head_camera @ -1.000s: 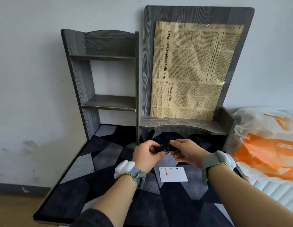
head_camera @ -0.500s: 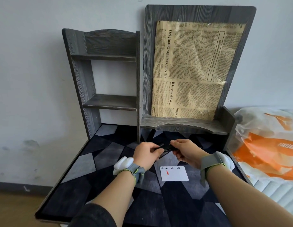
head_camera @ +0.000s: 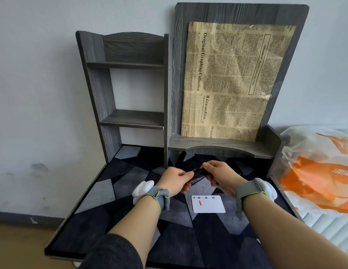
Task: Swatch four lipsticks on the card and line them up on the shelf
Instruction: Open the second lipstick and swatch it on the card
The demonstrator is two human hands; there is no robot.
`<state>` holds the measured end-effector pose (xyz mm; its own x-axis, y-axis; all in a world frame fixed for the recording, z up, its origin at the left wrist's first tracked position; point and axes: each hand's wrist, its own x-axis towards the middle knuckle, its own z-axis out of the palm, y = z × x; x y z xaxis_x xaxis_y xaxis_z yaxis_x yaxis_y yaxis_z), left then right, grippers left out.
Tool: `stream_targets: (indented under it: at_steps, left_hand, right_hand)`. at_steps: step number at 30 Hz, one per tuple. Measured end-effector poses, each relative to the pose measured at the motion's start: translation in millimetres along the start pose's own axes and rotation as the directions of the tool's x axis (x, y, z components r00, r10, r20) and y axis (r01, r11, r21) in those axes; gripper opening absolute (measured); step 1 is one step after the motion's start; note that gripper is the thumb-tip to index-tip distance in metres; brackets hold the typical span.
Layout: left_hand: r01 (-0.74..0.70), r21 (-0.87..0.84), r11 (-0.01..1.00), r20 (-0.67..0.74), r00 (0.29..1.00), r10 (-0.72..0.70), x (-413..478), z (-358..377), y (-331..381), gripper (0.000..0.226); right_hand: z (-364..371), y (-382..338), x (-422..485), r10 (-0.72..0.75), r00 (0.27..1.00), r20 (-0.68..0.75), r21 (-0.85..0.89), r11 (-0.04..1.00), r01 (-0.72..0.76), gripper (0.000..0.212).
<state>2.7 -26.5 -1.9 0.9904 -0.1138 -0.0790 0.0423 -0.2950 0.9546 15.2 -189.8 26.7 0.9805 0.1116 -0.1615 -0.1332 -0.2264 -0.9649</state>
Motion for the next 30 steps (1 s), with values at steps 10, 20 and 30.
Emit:
stream_targets:
  at_steps: [10, 20, 30]
  left_hand:
    - [-0.056, 0.461, 0.886, 0.037, 0.998, 0.043, -5, 10, 21, 0.034]
    - [0.006, 0.428, 0.904, 0.025, 1.0, -0.018, -5, -23, -5, 0.033]
    - [-0.109, 0.709, 0.697, -0.005, 0.987, 0.158, -10, -7, -5, 0.04]
  right_hand:
    - [9, 0, 3, 0.029, 0.999, 0.037, -0.012, 1.0, -0.028, 0.025]
    - [-34, 3, 7, 0.114, 0.989, -0.096, 0.195, 0.976, -0.094, 0.026]
    - [-20, 3, 8, 0.158, 0.986, -0.045, 0.195, 0.97, -0.147, 0.024]
